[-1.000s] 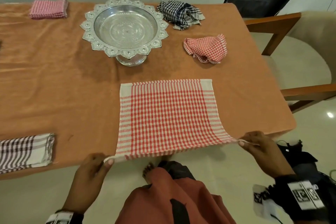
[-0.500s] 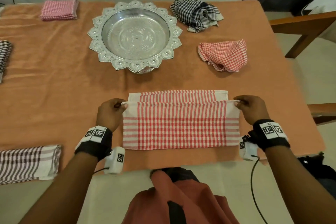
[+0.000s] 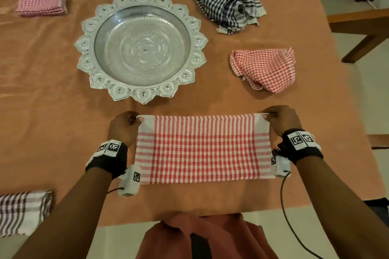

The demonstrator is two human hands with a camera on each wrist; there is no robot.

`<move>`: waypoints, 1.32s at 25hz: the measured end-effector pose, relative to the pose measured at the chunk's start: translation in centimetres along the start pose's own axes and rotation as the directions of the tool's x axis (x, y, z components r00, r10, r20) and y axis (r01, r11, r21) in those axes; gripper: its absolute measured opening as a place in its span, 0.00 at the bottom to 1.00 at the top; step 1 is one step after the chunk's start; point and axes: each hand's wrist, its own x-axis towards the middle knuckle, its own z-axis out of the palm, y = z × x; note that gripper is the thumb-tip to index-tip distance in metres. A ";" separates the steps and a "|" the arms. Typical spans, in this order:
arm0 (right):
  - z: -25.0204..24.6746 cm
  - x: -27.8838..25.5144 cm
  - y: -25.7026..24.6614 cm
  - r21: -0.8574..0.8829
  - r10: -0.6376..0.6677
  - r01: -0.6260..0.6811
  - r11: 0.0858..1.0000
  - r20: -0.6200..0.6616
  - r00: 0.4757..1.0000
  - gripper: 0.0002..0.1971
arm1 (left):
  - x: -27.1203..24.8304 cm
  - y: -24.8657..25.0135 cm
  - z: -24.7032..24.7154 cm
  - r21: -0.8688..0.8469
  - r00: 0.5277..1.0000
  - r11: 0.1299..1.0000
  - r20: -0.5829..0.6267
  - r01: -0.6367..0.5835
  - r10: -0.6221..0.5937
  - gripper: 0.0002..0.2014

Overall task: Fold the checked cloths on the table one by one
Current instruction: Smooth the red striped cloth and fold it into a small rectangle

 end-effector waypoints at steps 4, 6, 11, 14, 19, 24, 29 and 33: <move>-0.1 0.4 -0.5 -0.033 0.014 -0.013 0.999 0.045 0.999 0.10 | 0.5 0.7 0.2 0.089 0.999 0.995 0.036 0.037 -0.040 0.14; -0.1 0.3 -0.9 -0.053 0.008 -0.006 0.999 0.038 0.999 0.10 | 0.6 1.0 0.2 0.110 0.996 0.991 0.041 0.072 -0.077 0.12; 0.0 -0.1 -1.0 -0.045 0.000 0.002 0.999 0.041 0.999 0.10 | 0.8 1.1 0.3 0.134 0.996 0.987 0.021 0.088 -0.091 0.12; -0.1 -0.2 -1.1 -0.063 -0.017 0.019 0.998 0.029 0.999 0.11 | 0.7 1.0 0.3 0.139 0.997 0.988 0.007 0.073 -0.074 0.13; 0.0 0.2 -1.2 -0.146 0.006 0.000 0.989 0.040 0.999 0.12 | 1.0 0.4 0.3 0.164 0.999 0.986 0.048 -0.012 0.004 0.12; 0.8 0.2 -2.0 -0.254 -0.209 0.219 0.942 0.069 0.976 0.16 | -0.1 0.8 1.3 0.444 0.935 0.825 0.100 -0.349 0.341 0.18; 3.4 -0.1 -5.8 -0.339 -0.413 0.481 0.808 0.256 0.874 0.15 | -0.2 4.6 4.9 0.423 0.833 0.718 0.315 -0.553 0.455 0.15; 4.0 0.6 -7.1 -0.394 -0.400 0.485 0.781 0.282 0.872 0.13 | -0.3 6.2 6.5 0.405 0.833 0.729 0.298 -0.552 0.466 0.11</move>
